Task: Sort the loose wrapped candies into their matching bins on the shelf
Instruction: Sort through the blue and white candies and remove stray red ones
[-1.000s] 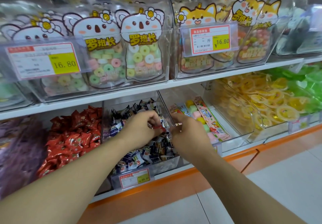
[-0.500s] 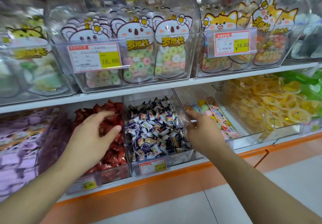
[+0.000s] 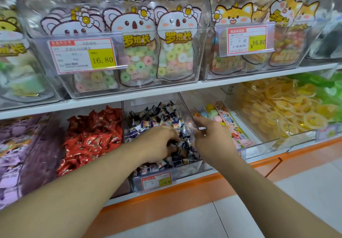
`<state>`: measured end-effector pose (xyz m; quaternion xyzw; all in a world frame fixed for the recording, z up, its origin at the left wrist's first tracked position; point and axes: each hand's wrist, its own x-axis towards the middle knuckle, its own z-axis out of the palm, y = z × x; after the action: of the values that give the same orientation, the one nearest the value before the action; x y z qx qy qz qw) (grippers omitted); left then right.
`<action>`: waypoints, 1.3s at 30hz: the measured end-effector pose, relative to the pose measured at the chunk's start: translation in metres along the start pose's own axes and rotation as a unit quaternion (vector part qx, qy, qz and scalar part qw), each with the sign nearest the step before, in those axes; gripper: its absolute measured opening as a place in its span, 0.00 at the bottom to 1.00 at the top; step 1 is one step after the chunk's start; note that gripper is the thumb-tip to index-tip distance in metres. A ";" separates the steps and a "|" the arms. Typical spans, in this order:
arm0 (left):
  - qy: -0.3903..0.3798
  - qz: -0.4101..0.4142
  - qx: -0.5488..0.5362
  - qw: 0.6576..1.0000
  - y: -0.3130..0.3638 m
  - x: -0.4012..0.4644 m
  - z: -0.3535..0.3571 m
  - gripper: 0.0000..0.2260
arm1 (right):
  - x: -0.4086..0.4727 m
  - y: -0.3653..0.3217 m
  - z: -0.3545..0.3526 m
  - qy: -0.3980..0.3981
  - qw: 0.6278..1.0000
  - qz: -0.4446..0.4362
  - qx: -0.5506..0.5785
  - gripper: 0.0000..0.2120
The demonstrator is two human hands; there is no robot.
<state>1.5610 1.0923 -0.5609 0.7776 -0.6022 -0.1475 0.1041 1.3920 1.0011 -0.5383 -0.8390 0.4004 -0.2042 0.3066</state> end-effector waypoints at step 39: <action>0.164 -0.044 -0.005 0.986 -0.010 0.011 -0.008 0.06 | 0.003 0.007 0.000 -0.013 0.999 -0.035 0.010 0.19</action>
<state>1.5754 1.0840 -0.5574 0.8168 -0.5412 -0.0255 0.1982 1.3901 0.9950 -0.5430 -0.8518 0.3650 -0.2081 0.3128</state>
